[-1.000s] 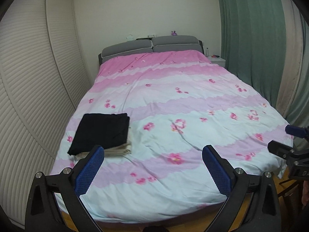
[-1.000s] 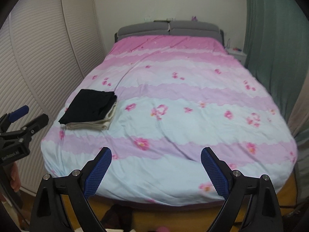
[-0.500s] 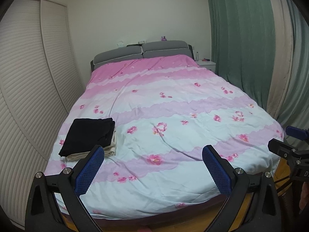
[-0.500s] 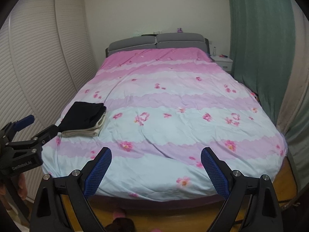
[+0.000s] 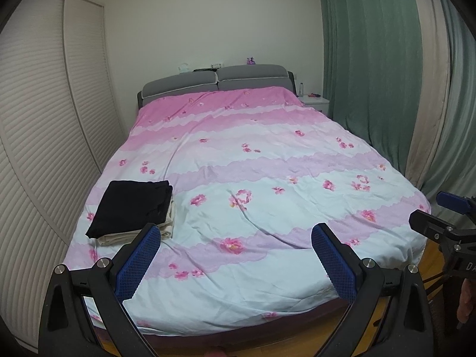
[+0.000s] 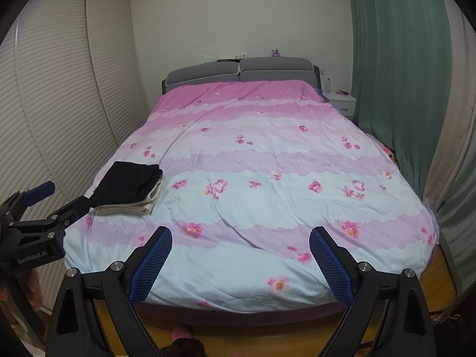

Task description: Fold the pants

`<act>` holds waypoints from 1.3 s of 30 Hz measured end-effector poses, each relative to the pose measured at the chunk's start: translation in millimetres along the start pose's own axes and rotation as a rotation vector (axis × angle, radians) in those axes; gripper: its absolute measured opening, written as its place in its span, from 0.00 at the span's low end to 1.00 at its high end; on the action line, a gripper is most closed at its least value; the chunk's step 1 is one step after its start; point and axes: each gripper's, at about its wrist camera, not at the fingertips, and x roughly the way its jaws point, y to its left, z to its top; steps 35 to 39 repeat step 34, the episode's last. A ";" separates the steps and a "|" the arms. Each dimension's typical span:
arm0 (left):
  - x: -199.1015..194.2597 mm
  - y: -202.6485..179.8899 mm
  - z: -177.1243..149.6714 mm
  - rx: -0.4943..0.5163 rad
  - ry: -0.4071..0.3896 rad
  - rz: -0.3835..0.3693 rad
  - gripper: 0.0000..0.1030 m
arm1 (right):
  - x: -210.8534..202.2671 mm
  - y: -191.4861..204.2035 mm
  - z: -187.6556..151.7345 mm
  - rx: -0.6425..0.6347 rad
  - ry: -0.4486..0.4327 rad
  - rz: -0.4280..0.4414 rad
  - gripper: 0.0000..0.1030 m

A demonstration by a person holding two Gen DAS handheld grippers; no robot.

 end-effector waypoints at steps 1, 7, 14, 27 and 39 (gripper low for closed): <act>-0.8 -0.1 -0.1 -0.005 -0.001 -0.005 1.00 | -0.2 0.2 0.5 -0.004 0.000 0.001 0.91; -4.0 -3.1 -1.0 -0.010 -0.002 -0.010 1.00 | -0.6 0.7 2.7 -0.014 -0.003 0.010 0.91; -7.2 -6.8 0.1 -0.024 0.012 -0.039 1.00 | -3.1 -0.8 5.1 -0.013 -0.018 0.009 0.91; -10.1 -14.5 0.2 -0.038 -0.005 -0.013 1.00 | -6.8 -4.8 4.6 -0.007 -0.013 0.001 0.91; -10.4 -13.4 -0.6 -0.064 -0.001 -0.012 1.00 | -8.2 -5.3 4.4 -0.001 -0.015 -0.004 0.91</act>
